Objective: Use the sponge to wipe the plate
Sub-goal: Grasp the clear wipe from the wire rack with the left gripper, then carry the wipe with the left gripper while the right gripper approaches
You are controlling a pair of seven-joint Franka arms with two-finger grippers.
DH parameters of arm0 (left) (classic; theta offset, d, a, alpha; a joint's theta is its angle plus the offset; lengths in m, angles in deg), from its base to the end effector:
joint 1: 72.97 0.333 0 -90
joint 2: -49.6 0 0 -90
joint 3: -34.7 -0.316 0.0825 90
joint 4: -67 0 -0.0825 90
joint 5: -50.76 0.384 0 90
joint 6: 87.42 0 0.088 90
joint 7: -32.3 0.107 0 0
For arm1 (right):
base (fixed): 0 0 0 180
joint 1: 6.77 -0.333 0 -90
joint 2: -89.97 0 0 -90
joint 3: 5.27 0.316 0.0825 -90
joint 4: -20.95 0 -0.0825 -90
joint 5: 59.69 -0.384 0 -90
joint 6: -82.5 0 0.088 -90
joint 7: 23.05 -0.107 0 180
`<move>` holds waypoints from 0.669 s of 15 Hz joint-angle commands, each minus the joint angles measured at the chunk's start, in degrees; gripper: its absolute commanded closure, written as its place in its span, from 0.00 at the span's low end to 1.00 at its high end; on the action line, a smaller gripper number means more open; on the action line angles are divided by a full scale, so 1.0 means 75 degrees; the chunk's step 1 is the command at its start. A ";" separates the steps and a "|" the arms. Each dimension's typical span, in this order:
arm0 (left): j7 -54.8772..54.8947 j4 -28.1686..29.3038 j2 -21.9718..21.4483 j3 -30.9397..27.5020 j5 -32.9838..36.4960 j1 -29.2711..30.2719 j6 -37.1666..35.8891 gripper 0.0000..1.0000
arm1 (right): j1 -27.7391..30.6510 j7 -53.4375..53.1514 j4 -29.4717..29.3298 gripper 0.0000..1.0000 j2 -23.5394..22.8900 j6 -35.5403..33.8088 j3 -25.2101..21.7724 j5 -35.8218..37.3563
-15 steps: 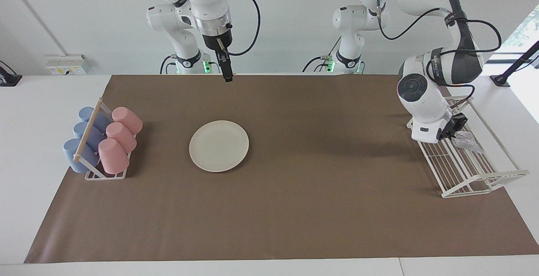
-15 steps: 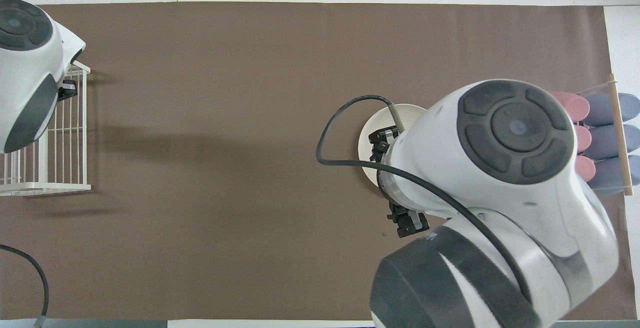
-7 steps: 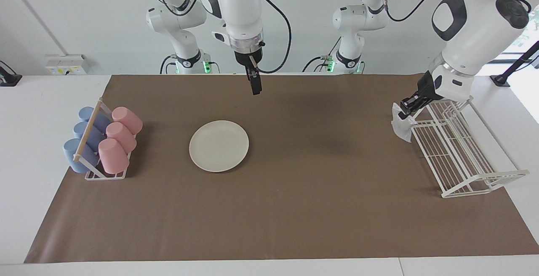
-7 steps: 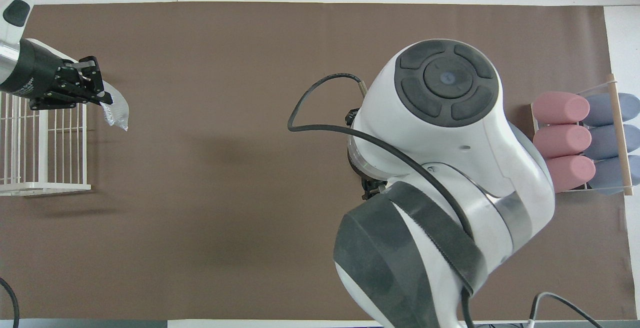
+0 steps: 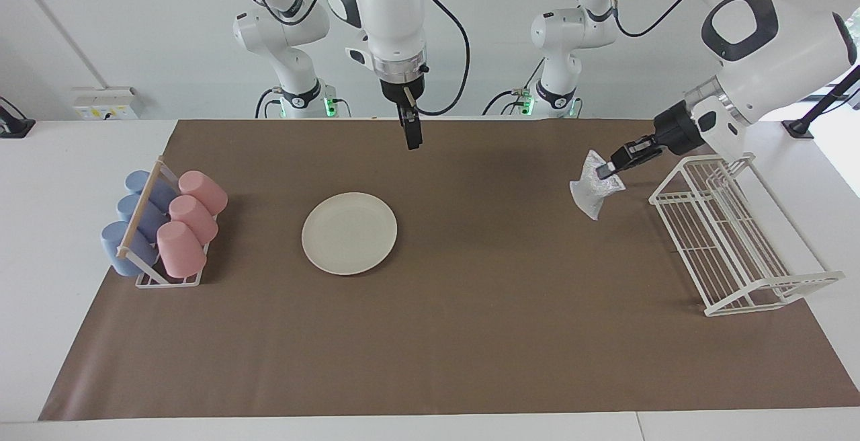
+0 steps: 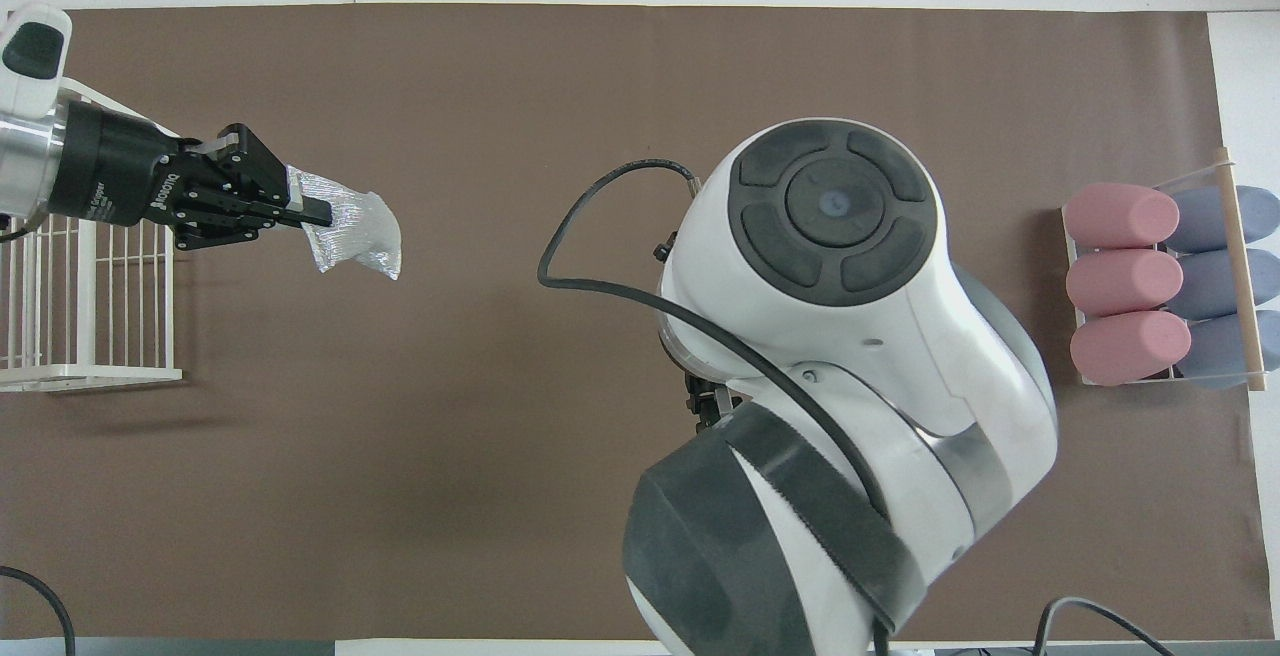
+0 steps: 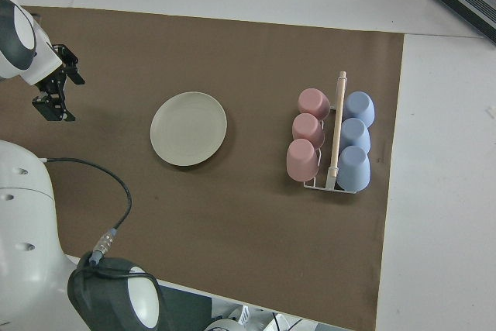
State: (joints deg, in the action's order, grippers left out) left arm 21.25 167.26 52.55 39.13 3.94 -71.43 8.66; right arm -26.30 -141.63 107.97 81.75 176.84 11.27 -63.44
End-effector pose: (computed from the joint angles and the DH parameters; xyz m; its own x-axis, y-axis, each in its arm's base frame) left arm 0.5681 -0.0986 0.5500 0.9436 0.1585 -0.2905 0.3188 -0.6710 0.6694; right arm 0.4893 0.3502 0.5765 0.1194 -0.9889 -0.0880 -0.9904 -0.1249 0.0595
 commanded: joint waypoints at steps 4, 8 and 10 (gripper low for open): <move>0.2351 0.3025 -0.1412 0.0031 -0.2974 -0.0181 0.0947 1.00 | -0.0009 -0.0266 0.0561 0.00 0.0253 0.0510 0.0045 0.0138; 0.3569 0.3542 -0.1471 0.0042 -0.4185 -0.0626 0.0947 1.00 | -0.0383 -0.0255 0.0772 0.00 0.0195 0.1634 0.0033 0.0230; 0.3804 0.3658 -0.1471 0.0042 -0.4233 -0.0791 0.0772 1.00 | -0.0501 -0.0034 0.0587 0.00 -0.0062 0.1685 0.0044 0.0734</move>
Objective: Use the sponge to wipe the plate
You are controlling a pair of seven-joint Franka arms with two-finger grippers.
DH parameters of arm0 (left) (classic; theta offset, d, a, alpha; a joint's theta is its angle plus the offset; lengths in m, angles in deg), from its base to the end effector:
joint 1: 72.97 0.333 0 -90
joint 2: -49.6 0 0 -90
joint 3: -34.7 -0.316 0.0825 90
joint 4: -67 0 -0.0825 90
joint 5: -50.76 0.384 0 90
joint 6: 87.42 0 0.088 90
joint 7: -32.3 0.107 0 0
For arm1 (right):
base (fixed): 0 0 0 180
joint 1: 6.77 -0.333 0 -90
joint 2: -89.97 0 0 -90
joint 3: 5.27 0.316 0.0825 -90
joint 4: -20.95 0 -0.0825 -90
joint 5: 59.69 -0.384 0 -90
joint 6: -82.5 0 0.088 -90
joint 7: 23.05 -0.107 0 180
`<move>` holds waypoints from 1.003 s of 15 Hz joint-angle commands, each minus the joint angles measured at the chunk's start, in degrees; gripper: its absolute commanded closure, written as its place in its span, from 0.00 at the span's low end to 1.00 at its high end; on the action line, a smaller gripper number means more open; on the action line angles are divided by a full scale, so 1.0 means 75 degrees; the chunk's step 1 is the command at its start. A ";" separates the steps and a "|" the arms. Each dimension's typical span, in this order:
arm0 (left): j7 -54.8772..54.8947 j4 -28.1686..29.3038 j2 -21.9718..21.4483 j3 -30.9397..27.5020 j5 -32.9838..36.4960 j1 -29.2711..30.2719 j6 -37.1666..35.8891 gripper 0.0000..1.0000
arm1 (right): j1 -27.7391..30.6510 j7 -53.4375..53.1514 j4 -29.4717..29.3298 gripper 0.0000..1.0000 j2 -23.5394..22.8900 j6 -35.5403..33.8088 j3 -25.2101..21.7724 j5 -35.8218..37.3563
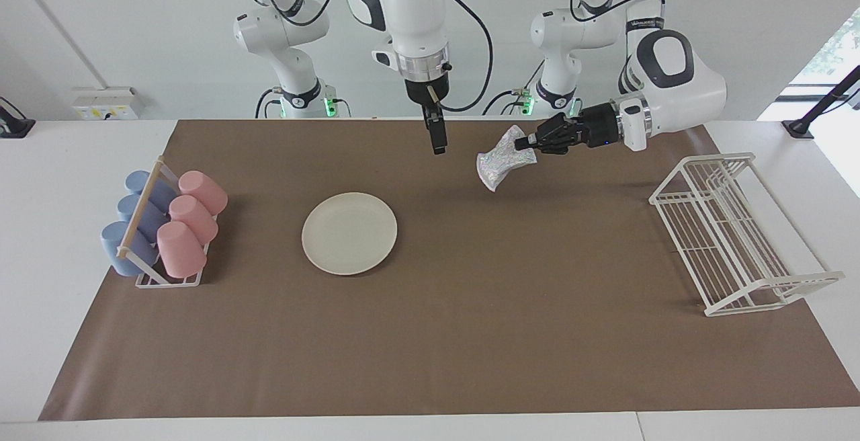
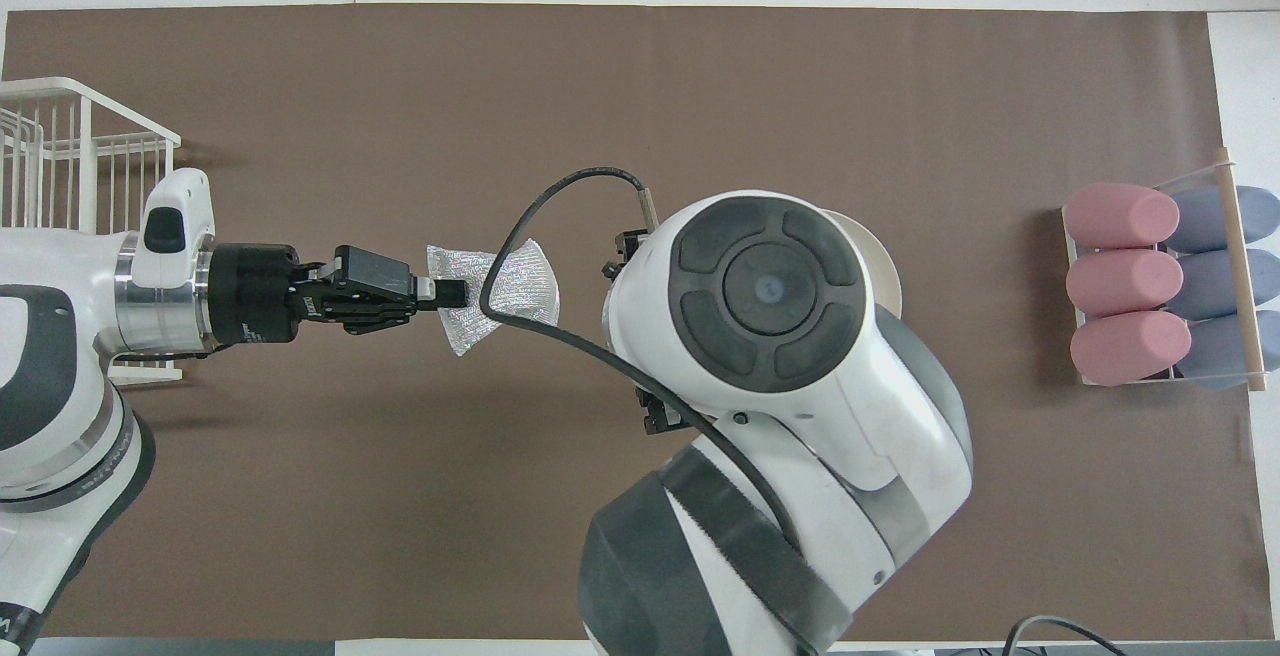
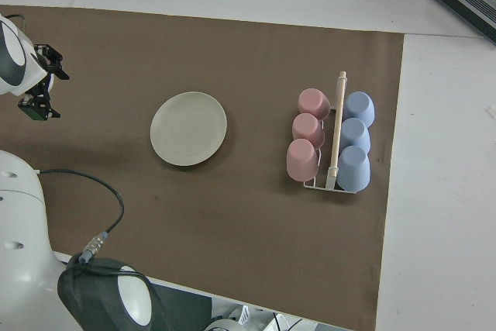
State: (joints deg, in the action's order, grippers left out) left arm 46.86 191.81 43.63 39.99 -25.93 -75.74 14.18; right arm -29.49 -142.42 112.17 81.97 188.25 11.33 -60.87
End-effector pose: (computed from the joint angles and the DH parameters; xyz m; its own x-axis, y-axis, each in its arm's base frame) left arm 0.4931 -0.1565 0.4723 0.9792 -0.0034 -0.2029 0.1919 -0.3108 0.9309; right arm 0.4825 0.3834 0.5615 0.1665 -0.9798 -0.1108 -0.9845 -0.1589 -0.0743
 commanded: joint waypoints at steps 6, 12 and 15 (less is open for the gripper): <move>0.1035 0.0656 -0.0259 -0.0084 -0.0485 -0.0298 -0.0409 1.00 | -0.0134 0.0483 -0.0665 0.00 -0.0831 -0.0002 0.0073 0.0310; 0.1199 0.0679 -0.0212 -0.0072 -0.0579 -0.0486 -0.0351 1.00 | -0.0322 0.0237 -0.0714 0.00 -0.0949 0.0385 0.0073 -0.0335; 0.1199 0.0679 -0.0212 -0.0072 -0.0579 -0.0497 -0.0362 1.00 | -0.0392 0.0214 -0.0633 0.00 -0.0938 0.0397 0.0073 -0.0335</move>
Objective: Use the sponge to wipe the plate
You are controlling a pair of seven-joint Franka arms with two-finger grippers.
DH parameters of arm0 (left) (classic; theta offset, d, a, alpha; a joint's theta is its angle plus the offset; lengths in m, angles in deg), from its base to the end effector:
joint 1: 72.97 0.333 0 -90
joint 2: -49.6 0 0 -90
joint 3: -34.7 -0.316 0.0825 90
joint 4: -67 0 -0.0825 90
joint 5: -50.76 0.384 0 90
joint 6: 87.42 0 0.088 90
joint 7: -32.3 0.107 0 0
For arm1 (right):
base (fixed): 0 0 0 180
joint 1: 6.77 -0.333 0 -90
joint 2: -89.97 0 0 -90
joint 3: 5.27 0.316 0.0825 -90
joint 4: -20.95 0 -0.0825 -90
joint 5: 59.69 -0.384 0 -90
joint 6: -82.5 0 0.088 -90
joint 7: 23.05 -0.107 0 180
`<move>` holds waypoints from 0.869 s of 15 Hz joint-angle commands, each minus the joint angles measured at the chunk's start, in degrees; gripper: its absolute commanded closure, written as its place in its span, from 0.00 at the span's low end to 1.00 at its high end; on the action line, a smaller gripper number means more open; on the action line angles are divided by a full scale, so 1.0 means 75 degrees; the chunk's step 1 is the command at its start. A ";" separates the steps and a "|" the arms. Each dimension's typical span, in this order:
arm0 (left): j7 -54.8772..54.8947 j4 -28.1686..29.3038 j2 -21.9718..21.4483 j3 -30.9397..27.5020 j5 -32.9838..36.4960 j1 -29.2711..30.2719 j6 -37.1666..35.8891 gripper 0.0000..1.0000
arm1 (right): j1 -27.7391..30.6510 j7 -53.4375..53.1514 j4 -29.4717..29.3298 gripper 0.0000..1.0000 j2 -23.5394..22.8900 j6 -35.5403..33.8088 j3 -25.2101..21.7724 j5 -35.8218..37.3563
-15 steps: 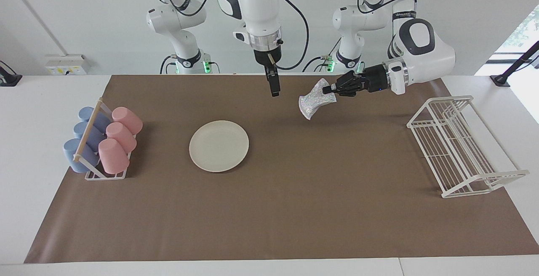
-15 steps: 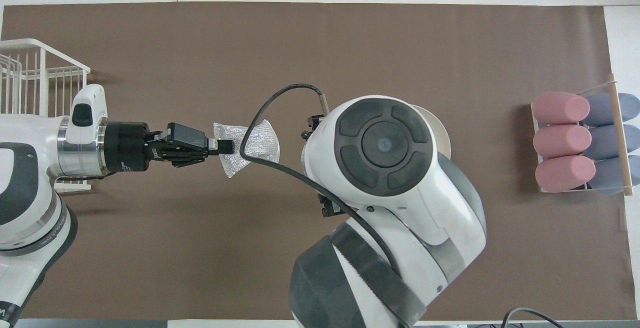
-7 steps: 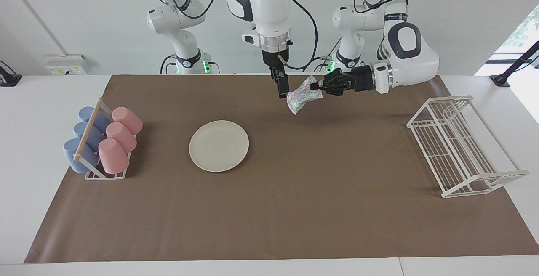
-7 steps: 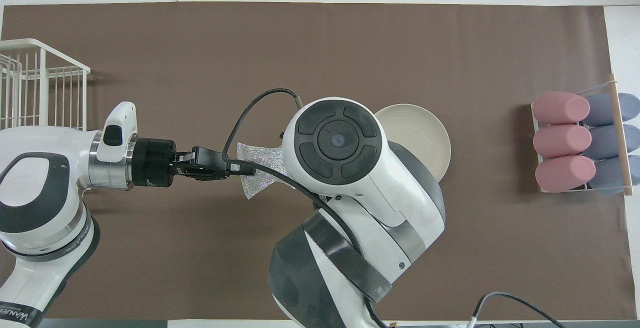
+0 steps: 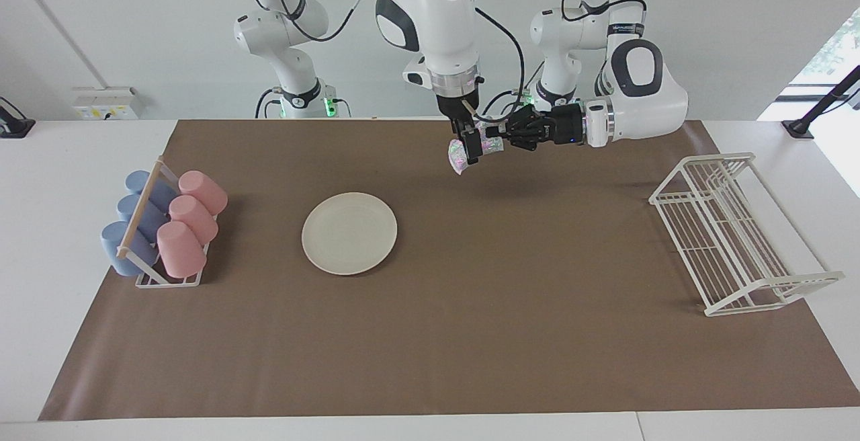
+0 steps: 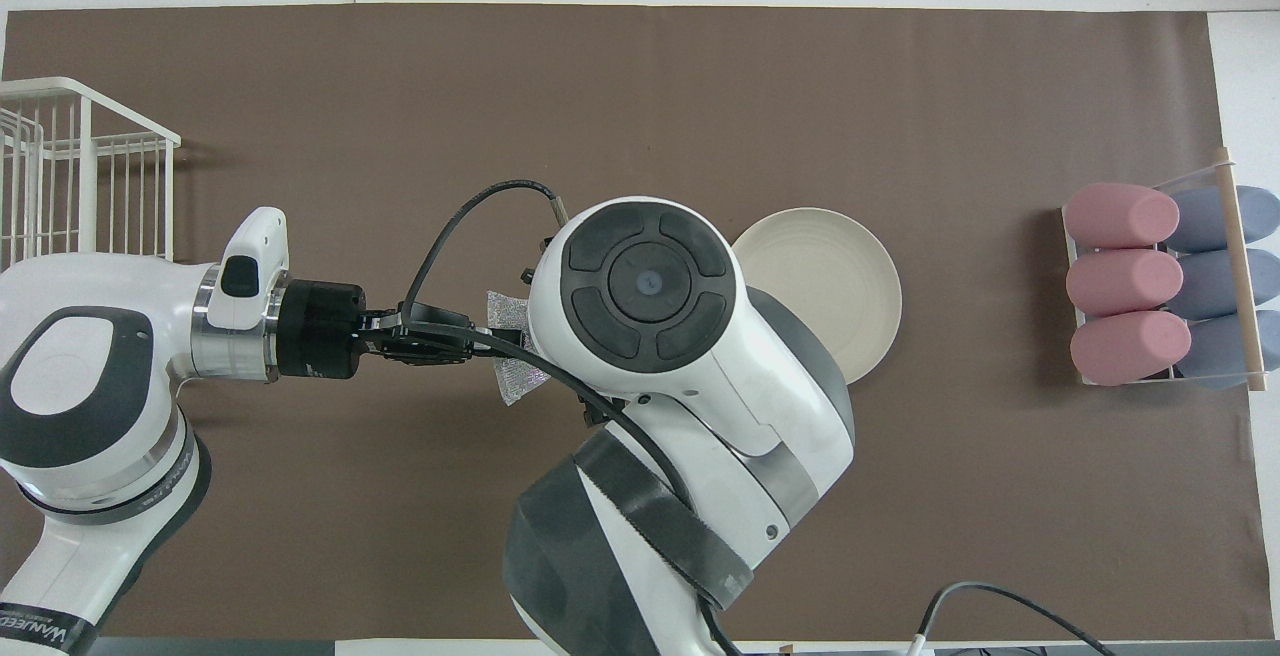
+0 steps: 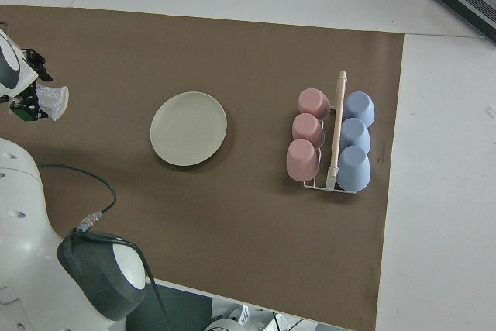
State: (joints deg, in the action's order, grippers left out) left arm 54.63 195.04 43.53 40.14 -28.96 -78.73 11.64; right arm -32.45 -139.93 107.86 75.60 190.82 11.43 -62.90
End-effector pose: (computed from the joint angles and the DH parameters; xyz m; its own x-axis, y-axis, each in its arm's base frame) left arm 0.4703 -0.1862 0.4526 0.9828 -0.1156 -0.1442 0.1102 -0.2598 0.9593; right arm 0.4904 0.4259 0.5355 0.2421 -0.9550 -0.1715 -0.9701 -0.2352 -0.0595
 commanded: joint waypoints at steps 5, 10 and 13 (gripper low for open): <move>0.0176 0.0248 -0.0210 -0.0103 -0.0175 -0.0088 -0.0082 1.00 | -0.0021 -0.0177 0.0001 0.45 -0.0041 0.0006 0.0070 -0.0052; 0.0176 0.0248 -0.0210 -0.0103 -0.0163 -0.0134 -0.0094 1.00 | -0.0114 -0.0247 0.0013 1.00 -0.0029 0.0053 0.0070 -0.0029; 0.0176 0.0248 -0.0210 -0.0103 -0.0152 -0.0158 -0.0106 1.00 | -0.0114 -0.0622 0.0001 1.00 -0.0040 0.0159 0.0070 -0.0017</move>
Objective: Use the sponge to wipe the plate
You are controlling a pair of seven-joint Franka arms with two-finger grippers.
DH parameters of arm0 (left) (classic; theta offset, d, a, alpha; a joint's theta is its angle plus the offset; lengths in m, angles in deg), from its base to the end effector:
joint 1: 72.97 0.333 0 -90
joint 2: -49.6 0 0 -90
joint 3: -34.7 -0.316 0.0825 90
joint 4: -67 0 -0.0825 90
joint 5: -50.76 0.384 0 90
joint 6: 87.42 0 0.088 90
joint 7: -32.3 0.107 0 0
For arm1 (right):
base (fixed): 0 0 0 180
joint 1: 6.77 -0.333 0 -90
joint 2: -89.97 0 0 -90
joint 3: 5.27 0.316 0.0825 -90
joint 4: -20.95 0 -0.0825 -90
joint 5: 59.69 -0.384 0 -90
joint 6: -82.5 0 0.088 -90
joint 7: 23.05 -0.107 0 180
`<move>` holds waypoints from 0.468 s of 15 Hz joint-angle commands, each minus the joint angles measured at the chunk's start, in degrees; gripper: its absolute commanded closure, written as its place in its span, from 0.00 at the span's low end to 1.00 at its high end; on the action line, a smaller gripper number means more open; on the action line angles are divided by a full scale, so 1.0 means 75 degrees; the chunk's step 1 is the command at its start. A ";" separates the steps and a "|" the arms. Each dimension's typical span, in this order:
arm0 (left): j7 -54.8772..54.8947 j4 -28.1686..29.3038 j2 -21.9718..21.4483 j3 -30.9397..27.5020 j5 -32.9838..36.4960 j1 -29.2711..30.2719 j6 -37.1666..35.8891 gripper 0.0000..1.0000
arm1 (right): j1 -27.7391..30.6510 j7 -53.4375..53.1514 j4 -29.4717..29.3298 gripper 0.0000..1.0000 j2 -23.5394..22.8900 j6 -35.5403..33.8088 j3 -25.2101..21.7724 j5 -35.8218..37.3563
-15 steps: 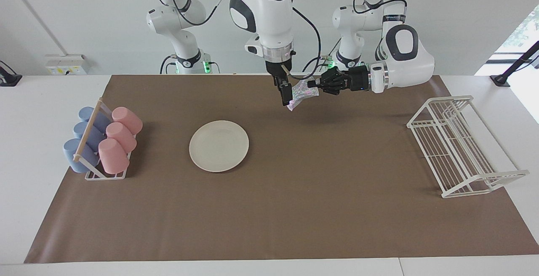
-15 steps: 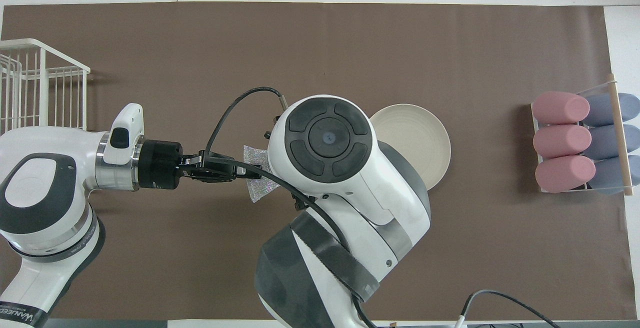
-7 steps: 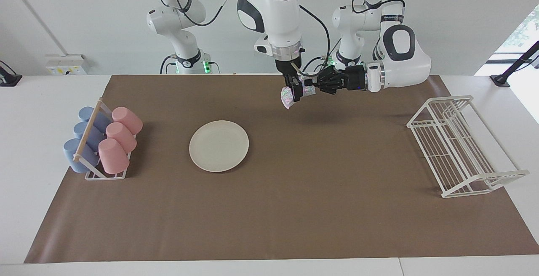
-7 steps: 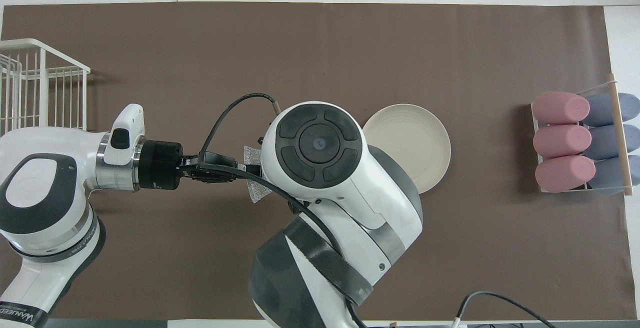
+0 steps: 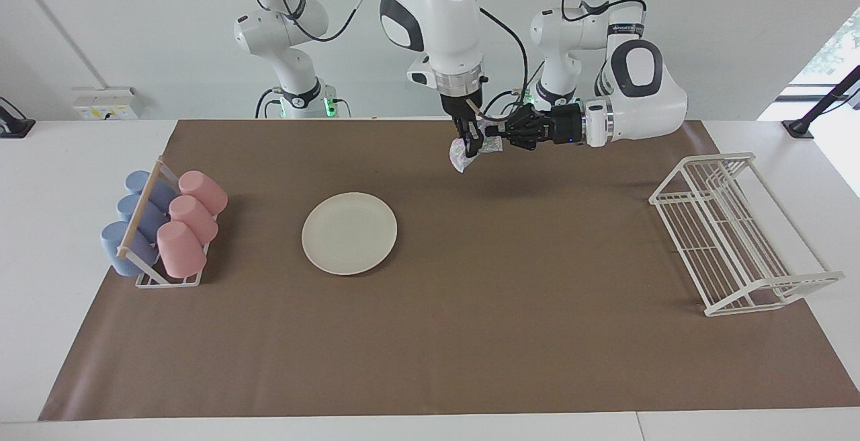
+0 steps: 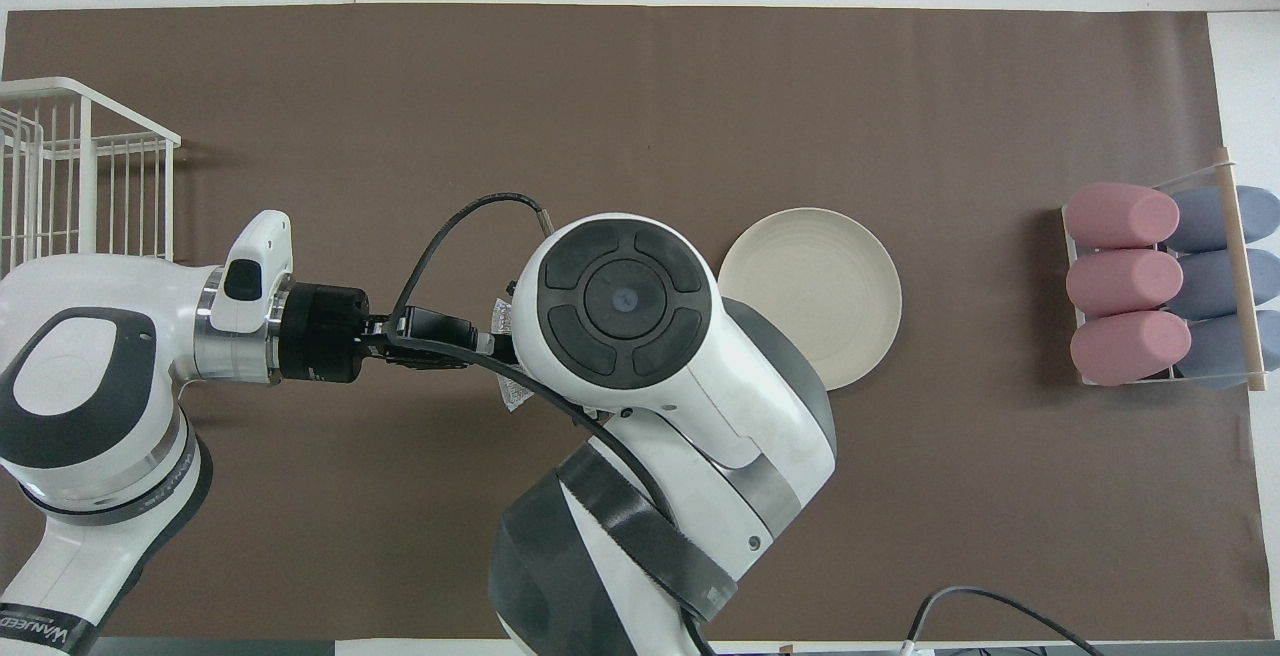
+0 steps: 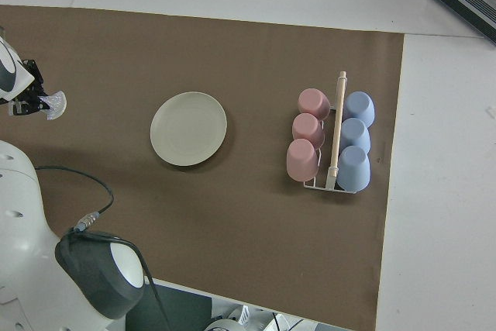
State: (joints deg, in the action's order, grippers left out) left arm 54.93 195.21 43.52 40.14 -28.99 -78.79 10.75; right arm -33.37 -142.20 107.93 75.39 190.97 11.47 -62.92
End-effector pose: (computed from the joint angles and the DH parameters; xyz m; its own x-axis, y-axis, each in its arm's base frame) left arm 0.4679 -0.1878 0.4519 0.9806 -0.1314 -0.1454 0.1085 -0.2537 0.9612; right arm 0.4840 0.4345 0.5329 0.2188 -0.9601 -0.1740 -0.9757 -0.2133 -0.0500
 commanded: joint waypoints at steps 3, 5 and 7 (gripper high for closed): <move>0.0135 0.0213 -0.0209 -0.0104 -0.0101 -0.0173 0.0012 0.83 | 0.0008 -0.0250 0.0027 1.00 -0.0001 0.0092 0.0065 0.0056; 0.0089 0.0213 -0.0267 -0.0092 -0.0053 -0.0173 0.0024 0.00 | 0.0125 0.0065 0.0657 1.00 0.0255 0.0243 0.0053 0.0068; 0.0089 0.0213 -0.0267 -0.0092 -0.0053 -0.0173 0.0024 0.00 | 0.0207 0.0196 0.0964 1.00 0.0362 0.0303 0.0041 0.0068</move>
State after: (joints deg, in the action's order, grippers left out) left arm 55.06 195.22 43.33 40.15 -28.99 -79.21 10.75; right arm -33.28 -142.50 110.36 75.61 191.36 11.44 -62.76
